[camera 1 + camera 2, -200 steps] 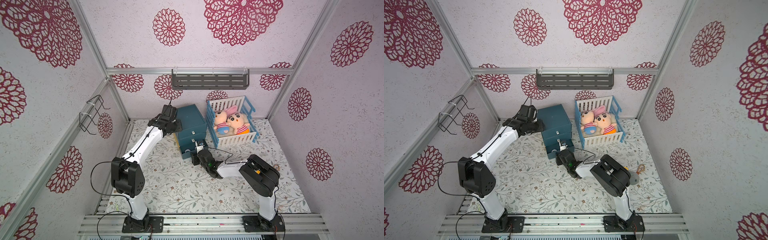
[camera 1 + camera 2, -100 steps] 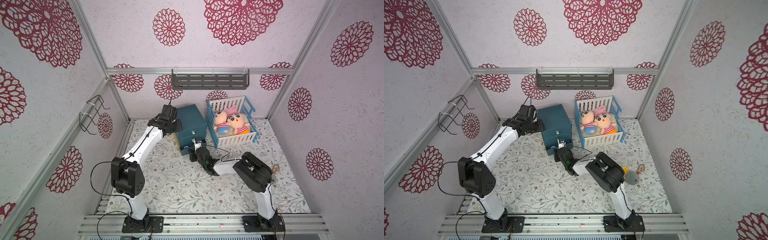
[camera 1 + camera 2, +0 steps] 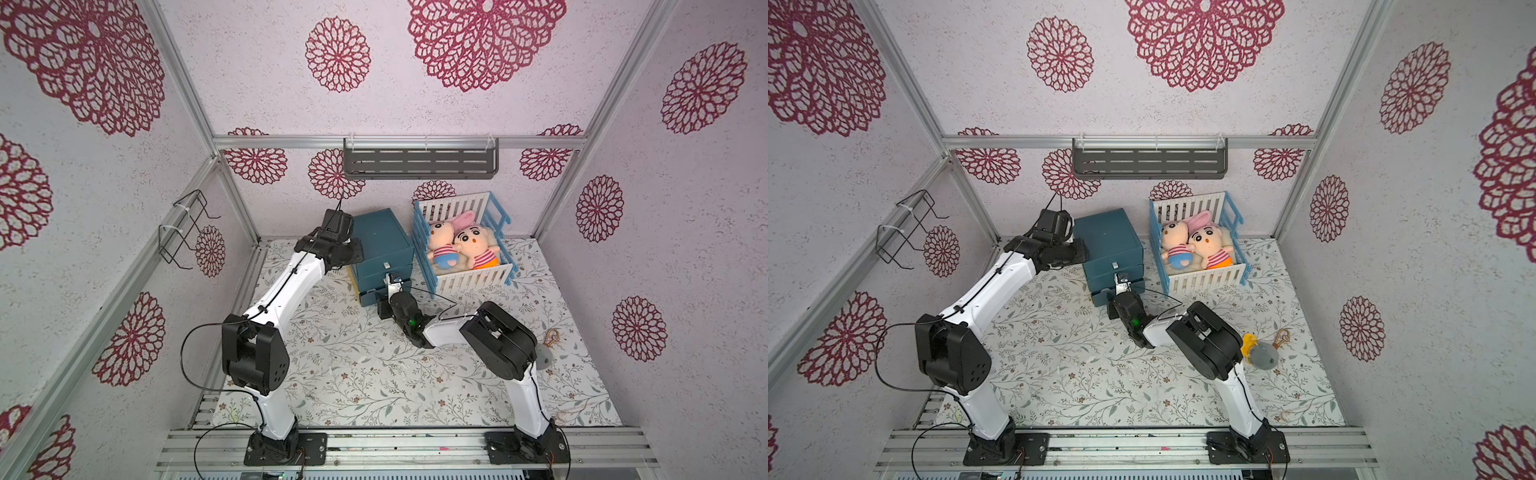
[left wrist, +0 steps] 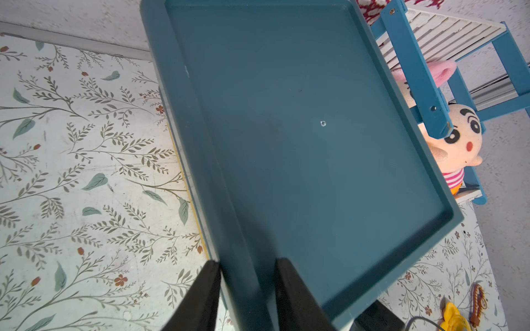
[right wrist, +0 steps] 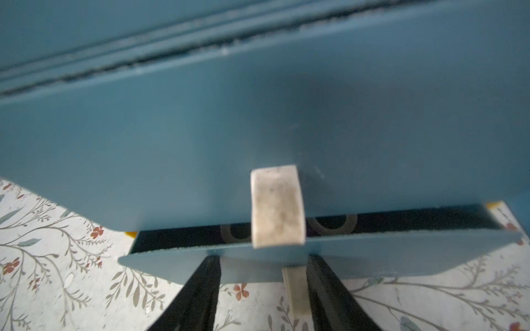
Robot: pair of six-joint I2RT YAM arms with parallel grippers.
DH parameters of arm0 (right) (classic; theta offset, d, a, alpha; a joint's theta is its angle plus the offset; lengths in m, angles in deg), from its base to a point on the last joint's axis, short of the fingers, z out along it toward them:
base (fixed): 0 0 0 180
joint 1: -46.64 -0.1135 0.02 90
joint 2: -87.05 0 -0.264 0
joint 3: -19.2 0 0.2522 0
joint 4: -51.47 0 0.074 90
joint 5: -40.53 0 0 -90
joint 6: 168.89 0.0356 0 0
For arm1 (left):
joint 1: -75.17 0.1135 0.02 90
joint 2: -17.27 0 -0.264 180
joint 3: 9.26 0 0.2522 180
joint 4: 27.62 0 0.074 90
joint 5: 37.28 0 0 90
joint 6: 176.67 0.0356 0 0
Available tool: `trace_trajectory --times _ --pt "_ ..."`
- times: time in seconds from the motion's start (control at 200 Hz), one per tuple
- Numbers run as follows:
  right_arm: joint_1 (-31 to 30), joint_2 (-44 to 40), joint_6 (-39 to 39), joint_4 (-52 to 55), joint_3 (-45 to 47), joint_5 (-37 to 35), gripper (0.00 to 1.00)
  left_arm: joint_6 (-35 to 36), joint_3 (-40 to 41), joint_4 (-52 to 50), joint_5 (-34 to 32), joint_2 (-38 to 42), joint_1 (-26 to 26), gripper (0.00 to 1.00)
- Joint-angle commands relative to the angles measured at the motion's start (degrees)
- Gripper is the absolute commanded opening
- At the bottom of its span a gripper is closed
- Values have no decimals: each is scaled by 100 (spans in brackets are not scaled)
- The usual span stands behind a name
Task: Place the transparent tape into the drawer according to color
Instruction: Close the drawer in the storage box.
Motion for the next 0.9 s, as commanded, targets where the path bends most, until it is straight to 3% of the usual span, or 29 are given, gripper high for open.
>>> trace_trajectory --times 0.0,0.41,0.631,0.751,0.896 --pt "37 94 -86 -303 -208 -167 55 92 -77 -165 138 -38 -2 37" --pt "37 169 -55 -265 -327 -193 55 110 -47 -166 151 18 -4 36" --pt "17 -642 11 -194 438 -61 58 116 39 -153 24 140 7 42" --pt "11 -1357 29 116 920 40 67 76 169 -2 -46 334 8 59" --pt "75 -1994 -203 1130 1003 309 83 15 576 412 -255 839 3 96"
